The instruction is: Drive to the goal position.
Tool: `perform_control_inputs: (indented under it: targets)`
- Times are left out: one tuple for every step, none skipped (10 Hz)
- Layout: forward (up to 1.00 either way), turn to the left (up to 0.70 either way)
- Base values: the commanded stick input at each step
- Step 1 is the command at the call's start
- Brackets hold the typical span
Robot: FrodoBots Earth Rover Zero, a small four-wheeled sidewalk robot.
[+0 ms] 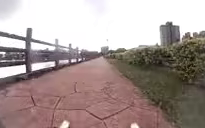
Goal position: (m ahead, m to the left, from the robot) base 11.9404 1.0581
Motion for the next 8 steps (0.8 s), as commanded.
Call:
perform_control_inputs:
  targets:
    - [0.70, 0.04]
    - [0.70, 0.25]
    - [0.70, 0.34]
    - [0.70, 0.24]
    - [0.70, 0.10]
    - [0.70, 0.00]
    - [0.70, 0.00]
    - [0.70, 0.00]
